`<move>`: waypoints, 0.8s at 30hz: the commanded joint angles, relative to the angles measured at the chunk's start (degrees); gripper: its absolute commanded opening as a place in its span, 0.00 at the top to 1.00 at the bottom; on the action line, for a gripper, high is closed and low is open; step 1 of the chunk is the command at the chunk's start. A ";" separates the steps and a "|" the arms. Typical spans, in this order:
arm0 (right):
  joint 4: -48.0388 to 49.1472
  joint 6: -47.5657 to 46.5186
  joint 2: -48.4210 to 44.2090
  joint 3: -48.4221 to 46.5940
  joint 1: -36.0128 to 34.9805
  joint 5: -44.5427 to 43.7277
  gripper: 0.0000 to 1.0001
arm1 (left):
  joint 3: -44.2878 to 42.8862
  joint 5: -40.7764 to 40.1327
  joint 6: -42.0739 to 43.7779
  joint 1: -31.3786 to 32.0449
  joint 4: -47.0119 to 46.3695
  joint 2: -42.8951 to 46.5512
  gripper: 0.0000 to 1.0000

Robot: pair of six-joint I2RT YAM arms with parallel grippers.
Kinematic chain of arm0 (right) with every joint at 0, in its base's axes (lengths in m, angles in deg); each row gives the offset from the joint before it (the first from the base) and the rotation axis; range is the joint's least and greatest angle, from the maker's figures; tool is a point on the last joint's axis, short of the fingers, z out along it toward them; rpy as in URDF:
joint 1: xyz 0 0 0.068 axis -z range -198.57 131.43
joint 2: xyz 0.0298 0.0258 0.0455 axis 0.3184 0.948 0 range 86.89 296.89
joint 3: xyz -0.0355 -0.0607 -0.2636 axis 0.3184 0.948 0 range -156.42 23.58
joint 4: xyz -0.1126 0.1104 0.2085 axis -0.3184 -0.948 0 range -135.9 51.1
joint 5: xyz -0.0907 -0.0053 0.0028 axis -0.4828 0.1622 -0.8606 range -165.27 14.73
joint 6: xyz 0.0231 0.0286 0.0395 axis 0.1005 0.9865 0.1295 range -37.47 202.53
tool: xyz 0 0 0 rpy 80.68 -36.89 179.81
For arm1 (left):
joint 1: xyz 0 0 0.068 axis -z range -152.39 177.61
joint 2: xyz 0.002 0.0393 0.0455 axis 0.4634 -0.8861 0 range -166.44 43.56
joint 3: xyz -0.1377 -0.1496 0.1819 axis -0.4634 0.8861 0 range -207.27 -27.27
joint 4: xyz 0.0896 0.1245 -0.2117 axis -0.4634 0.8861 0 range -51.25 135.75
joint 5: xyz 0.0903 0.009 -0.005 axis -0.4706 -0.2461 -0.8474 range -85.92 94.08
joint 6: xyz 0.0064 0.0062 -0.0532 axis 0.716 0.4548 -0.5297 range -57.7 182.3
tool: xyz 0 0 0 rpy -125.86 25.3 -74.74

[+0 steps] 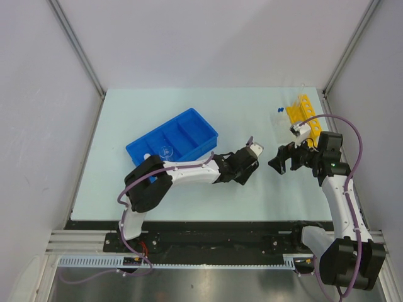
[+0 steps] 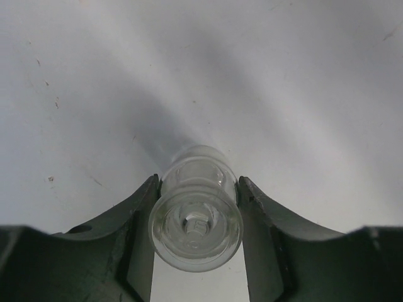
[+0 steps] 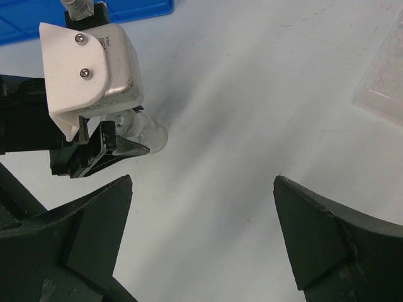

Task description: Organize the chemistry lab equipment

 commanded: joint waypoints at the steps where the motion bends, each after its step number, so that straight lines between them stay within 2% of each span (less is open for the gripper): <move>1: 1.75 0.40 -0.46 -0.07 0.18 -0.49 0.00 | -0.60 -1.19 2.03 0.03 0.91 4.95 0.73; 5: 1.84 0.40 -0.63 -0.07 0.18 -0.58 0.00 | 1.95 0.31 4.32 -1.28 2.66 10.05 0.74; 10: 1.75 0.32 -0.81 -0.07 0.10 -0.23 0.00 | 5.64 3.03 5.46 -4.71 5.47 20.59 0.74; 16: 1.75 0.23 -0.98 -0.07 0.01 -0.31 0.00 | 7.40 9.18 6.52 -13.75 8.29 29.12 0.74; 24: 1.66 0.32 -1.34 -0.07 0.10 -0.23 0.00 | 6.88 11.82 8.36 -28.61 9.78 31.77 0.75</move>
